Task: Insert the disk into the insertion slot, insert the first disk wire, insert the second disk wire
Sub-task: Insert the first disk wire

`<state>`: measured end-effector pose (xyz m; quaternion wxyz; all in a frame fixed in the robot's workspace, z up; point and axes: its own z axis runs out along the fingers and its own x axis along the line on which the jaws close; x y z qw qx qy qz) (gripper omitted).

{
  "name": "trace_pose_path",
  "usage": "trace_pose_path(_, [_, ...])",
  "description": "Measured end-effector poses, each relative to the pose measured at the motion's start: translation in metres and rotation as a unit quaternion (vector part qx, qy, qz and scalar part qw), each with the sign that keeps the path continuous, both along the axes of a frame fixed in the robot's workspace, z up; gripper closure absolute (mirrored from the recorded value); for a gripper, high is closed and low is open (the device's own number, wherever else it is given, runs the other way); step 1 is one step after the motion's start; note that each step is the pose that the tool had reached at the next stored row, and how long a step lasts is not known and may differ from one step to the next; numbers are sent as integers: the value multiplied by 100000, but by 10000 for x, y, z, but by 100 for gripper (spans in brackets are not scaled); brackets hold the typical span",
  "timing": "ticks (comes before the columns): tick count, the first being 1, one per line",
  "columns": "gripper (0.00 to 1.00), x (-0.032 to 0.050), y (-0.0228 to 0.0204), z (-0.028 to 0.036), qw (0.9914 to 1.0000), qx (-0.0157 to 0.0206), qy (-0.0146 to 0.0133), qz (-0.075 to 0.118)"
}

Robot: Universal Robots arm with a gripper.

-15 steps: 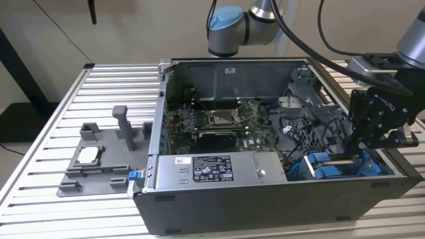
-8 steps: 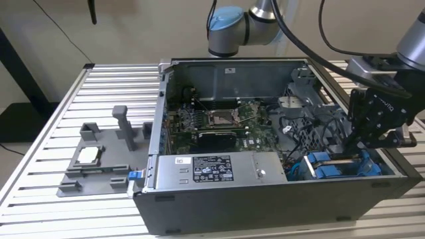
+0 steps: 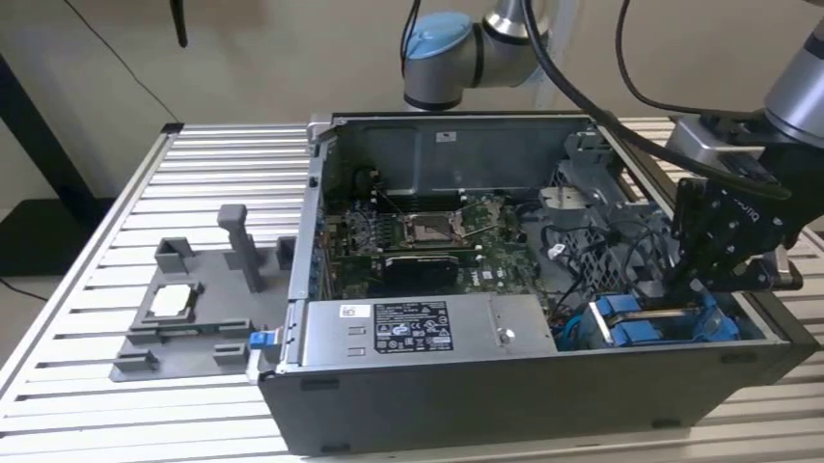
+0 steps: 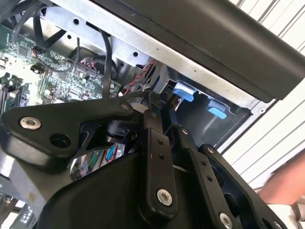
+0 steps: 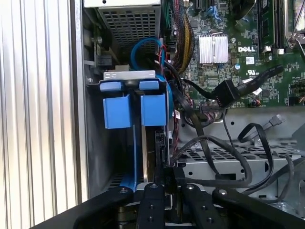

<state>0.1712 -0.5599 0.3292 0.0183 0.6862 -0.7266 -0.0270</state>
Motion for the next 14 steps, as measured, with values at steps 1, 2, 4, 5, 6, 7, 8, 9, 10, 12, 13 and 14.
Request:
trace_pose_path(1, [80, 1, 1, -1, 100000, 73, 60, 3])
trace_pose_path(2, [79, 0, 1, 12, 100000, 132, 131, 4])
trace_pose_path(4, [73, 0, -1, 95, 100000, 10, 176, -1])
trace_pose_path(5, [73, 0, 0, 128, 100000, 14, 175, -2])
trace_pose_path(6, [73, 0, 0, 154, 100000, 28, 178, -5])
trace_pose_path(7, [73, 0, 0, 173, 100000, 1, 177, -1])
trace_pose_path(8, [73, 0, 0, 175, 100000, 13, 177, 1])
trace_pose_path(9, [73, 0, 0, 176, 100000, 22, 179, 0])
trace_pose_path(10, [73, 0, 0, 178, 100000, 17, 177, 2])
trace_pose_path(12, [73, 0, 0, 183, 100000, 9, 177, 2])
trace_pose_path(13, [73, 0, 0, 185, 100000, 3, 176, 3])
trace_pose_path(14, [73, 0, 0, 186, 100000, 4, 177, 1])
